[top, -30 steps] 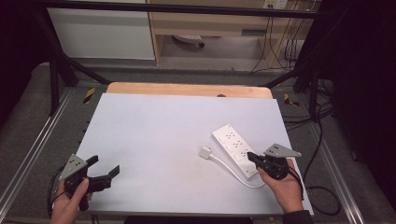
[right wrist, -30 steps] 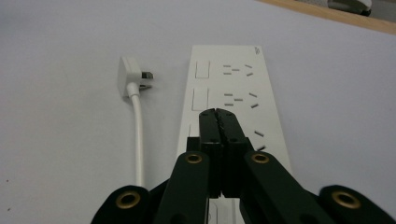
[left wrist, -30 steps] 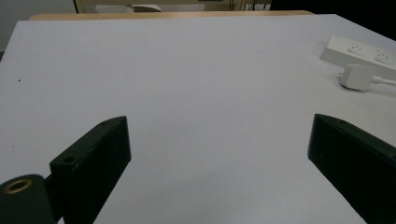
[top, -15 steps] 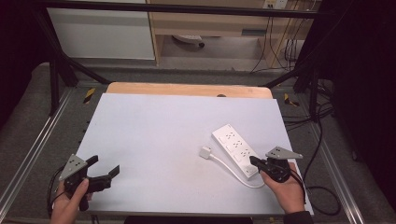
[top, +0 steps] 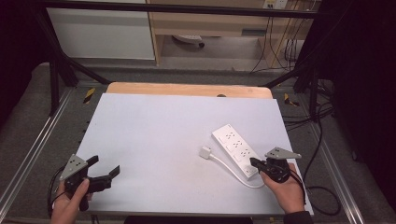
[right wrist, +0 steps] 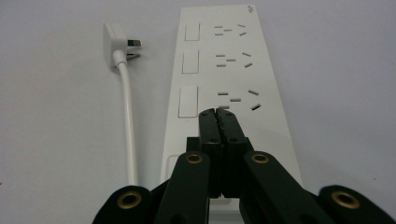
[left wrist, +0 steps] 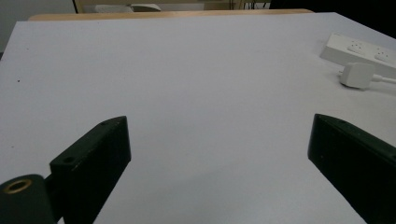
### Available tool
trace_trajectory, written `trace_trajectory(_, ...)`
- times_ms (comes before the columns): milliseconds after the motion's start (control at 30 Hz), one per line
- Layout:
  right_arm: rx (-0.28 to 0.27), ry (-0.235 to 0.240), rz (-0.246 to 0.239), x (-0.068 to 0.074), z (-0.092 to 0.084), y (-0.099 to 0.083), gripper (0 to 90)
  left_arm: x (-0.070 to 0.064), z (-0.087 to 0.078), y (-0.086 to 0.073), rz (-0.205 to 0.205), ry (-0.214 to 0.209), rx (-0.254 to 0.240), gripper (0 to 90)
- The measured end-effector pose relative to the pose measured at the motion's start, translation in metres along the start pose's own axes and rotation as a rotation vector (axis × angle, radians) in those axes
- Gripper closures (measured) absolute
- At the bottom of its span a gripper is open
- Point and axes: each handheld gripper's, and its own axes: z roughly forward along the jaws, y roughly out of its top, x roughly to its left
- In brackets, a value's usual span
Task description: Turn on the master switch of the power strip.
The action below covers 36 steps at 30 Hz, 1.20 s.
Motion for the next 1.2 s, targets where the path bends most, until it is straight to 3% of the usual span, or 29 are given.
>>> trace_trajectory(600, 0.034, -0.017, -0.002, 0.0001, 0.0030, -0.0019, 90.0, -0.0007, 0.0010, -0.0003, 0.008, 0.001, 0.011, 5.9)
trace_trajectory(1200, 0.092, 0.000, -0.007, 0.0067, 0.0048, -0.0053, 90.0, -0.0008, 0.0009, -0.0003, 0.006, 0.001, 0.011, 5.9)
